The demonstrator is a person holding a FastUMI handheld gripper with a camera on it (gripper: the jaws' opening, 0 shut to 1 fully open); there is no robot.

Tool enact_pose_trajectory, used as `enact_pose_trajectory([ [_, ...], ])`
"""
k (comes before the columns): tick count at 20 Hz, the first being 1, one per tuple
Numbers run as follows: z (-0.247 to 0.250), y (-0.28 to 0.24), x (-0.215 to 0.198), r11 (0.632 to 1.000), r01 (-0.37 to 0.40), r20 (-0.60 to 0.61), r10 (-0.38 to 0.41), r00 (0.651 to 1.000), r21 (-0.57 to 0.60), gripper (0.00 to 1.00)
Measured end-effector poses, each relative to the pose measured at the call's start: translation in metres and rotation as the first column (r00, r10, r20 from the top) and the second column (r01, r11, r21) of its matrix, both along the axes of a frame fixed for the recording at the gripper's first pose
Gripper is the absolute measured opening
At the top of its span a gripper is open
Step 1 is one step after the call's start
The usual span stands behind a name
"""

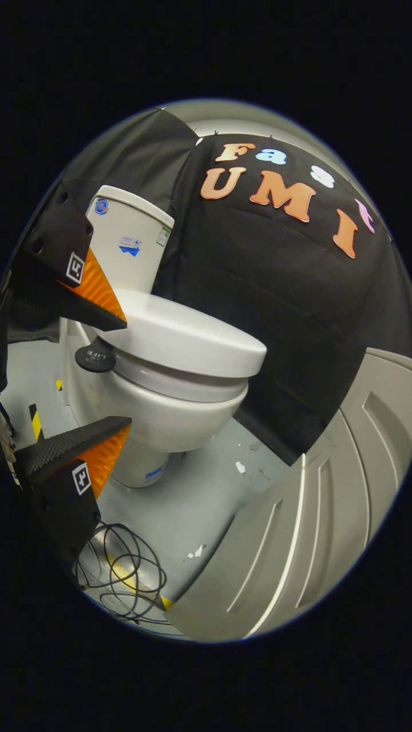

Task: Open the toilet lid.

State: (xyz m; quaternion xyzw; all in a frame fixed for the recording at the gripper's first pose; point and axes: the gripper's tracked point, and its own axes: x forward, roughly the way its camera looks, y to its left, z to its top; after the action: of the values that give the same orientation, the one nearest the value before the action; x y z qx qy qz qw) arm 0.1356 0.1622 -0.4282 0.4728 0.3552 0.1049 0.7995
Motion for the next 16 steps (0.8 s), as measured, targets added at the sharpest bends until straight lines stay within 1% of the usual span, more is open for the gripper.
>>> enact_pose_trajectory([
  [3,-0.009,0.010,-0.001,0.997,-0.007,-0.042,0.010,0.999,0.081,0.97],
  [5,-0.016,0.016,-0.001,0.994,-0.006,-0.065,0.013,0.998,0.112,0.90],
  [6,-0.020,0.017,-0.001,0.992,-0.007,-0.075,0.017,0.997,0.125,0.76],
  [7,-0.018,0.016,0.000,0.989,0.000,-0.078,0.012,0.997,0.148,0.73],
  [9,-0.020,0.020,0.001,0.986,-0.005,-0.075,0.018,0.997,0.166,0.72],
  [10,-0.016,0.023,0.004,0.983,-0.003,-0.064,0.015,0.998,0.184,0.66],
  [13,-0.012,0.023,0.007,0.983,-0.011,-0.040,0.019,0.999,0.185,0.48],
  [14,-0.011,0.025,0.008,0.980,-0.011,-0.043,0.019,0.999,0.197,0.40],
  [16,-0.008,0.024,0.010,0.970,0.001,-0.051,0.012,0.999,0.241,0.27],
])
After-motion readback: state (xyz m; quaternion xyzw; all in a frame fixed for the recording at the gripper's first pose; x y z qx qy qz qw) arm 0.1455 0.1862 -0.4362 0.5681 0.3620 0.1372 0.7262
